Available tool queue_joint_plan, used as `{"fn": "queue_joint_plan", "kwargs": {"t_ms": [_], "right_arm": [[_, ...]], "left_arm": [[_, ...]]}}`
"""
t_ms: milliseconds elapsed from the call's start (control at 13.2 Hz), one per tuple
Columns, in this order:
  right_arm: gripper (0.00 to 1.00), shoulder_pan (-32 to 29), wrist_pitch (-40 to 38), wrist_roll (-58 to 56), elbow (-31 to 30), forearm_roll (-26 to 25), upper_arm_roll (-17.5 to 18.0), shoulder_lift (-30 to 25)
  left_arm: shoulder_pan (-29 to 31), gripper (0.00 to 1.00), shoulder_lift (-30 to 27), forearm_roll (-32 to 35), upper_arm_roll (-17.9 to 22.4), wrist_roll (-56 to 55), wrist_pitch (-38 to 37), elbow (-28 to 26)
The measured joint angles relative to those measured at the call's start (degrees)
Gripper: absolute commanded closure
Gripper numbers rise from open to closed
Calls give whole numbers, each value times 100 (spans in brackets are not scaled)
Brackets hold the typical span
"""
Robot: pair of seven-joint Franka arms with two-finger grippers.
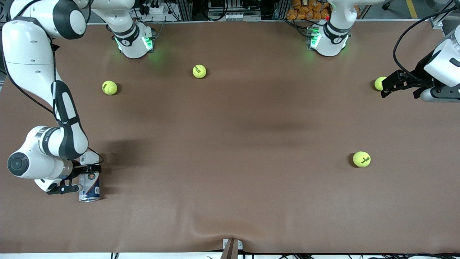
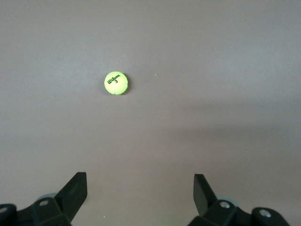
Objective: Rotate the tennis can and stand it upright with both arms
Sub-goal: 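Close the right gripper around the middle of the tennis can, then lift the can with the right gripper and carry it toward table center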
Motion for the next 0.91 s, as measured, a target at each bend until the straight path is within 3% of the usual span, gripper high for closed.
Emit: {"fn": "queue_joint_plan", "kwargs": {"t_ms": [684, 760, 912], "right_arm": [[0, 9, 90, -790, 107, -7, 7, 117], [18, 9, 109, -792, 110, -7, 7, 118], [25, 7, 115, -859, 127, -7, 5, 118]], "left_arm": [[4, 0, 31, 0, 0, 0, -5, -34], [6, 0, 45, 0, 1, 0, -5, -36], [7, 0, 66, 0, 1, 0, -5, -37]]}}
